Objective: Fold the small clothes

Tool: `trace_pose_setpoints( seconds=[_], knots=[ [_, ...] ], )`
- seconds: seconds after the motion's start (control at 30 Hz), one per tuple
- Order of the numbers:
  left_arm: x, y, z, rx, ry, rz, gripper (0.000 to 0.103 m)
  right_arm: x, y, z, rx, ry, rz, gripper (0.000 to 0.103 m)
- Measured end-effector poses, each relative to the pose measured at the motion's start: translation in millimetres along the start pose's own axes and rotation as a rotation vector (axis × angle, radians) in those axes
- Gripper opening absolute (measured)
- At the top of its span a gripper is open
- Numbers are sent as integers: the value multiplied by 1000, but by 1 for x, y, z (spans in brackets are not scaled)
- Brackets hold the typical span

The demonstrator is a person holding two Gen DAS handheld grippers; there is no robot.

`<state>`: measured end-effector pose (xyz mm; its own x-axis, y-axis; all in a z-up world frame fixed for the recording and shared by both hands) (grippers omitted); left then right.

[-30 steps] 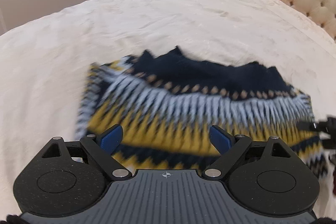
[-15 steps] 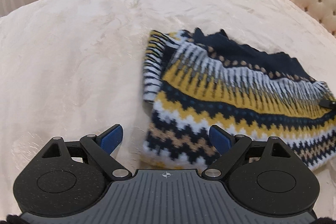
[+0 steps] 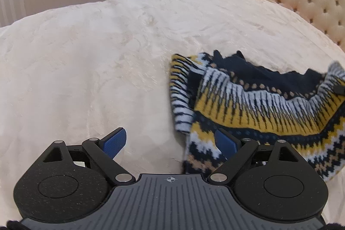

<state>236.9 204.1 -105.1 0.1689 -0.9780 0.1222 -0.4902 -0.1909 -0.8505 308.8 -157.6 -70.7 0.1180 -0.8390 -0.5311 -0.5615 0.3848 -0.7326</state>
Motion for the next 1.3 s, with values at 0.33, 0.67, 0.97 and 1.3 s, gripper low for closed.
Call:
trace_pose_setpoints(
  seconds=[0.33,0.67,0.97,1.3],
  knots=[
    [-27,-11,1,5,0,-86,90,-95,27,45,-68,-183,54,30],
    [-46,-14,5,3,-19,-168,90,-146,91,88,-163,-103,-154,32],
    [-62,-9,7,-15,-5,-249,90,-163,87,68,-86,-246,-175,58],
    [-53,-17,1,7,37,-253,90,-142,95,5,25,-189,-463,71]
  ],
)
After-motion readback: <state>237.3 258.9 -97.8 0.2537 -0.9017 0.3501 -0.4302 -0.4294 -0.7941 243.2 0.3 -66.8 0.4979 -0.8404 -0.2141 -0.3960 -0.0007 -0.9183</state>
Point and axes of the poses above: each gripper's, at about its wrist camera, not at the fingertips, and z roughly the way its jaws point, x to its right, y to its underside, the point moved 3 cm from there along z, roughly the way its jaws point, and after that the axes turned 14 degrees about x, right-handed, at the moved point
